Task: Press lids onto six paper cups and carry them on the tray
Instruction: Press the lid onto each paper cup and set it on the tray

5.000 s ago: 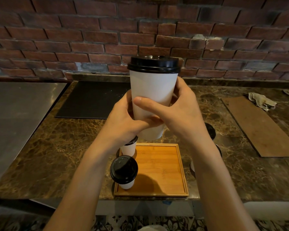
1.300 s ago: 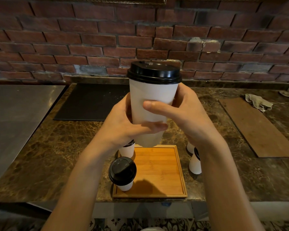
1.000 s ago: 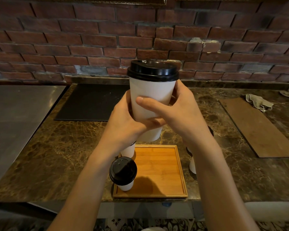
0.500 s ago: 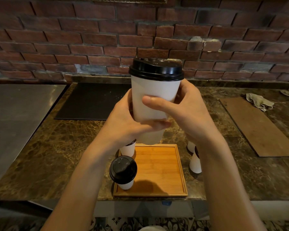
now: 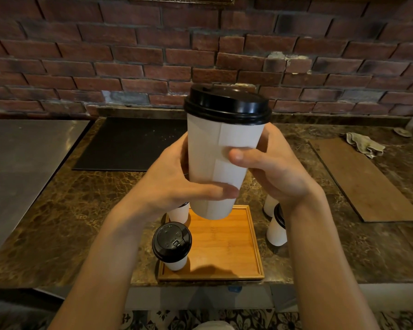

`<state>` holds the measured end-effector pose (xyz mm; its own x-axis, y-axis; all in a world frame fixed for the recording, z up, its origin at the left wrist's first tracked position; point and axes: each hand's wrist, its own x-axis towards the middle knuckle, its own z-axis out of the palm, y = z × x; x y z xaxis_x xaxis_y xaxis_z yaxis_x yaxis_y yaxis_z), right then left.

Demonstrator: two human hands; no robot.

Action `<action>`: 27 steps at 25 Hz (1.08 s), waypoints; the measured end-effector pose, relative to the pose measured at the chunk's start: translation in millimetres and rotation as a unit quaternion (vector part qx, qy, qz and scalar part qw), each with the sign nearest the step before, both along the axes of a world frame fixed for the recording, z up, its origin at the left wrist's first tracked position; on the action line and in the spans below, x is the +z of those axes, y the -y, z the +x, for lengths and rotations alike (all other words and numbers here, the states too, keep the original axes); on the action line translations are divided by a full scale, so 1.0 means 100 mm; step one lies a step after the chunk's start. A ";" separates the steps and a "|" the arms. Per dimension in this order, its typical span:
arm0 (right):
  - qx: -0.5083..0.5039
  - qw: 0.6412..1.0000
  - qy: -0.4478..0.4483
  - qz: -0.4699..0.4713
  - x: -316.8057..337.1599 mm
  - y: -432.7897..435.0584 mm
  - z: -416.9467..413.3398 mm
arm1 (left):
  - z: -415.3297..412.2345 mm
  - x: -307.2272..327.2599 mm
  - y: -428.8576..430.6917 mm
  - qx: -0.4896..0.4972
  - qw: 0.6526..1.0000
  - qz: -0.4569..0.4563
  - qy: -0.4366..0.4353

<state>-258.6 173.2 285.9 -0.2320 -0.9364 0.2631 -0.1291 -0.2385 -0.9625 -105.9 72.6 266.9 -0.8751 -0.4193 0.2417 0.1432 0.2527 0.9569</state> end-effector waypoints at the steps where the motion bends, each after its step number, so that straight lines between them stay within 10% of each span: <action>1: 0.001 1.000 -0.003 0.005 0.00 0.00 0.00 | 0.00 -0.01 0.00 0.000 1.000 0.001 -0.001; 27: -0.238 0.966 -0.102 0.008 0.00 0.10 0.38 | -0.12 -0.10 -0.01 0.147 0.988 -0.051 -0.019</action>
<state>-220.3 163.1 285.7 -0.5826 -0.7407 0.3346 -0.4080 -0.0896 -0.9086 -117.9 73.2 256.7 -0.7088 -0.6256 0.3260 0.0854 0.3827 0.9199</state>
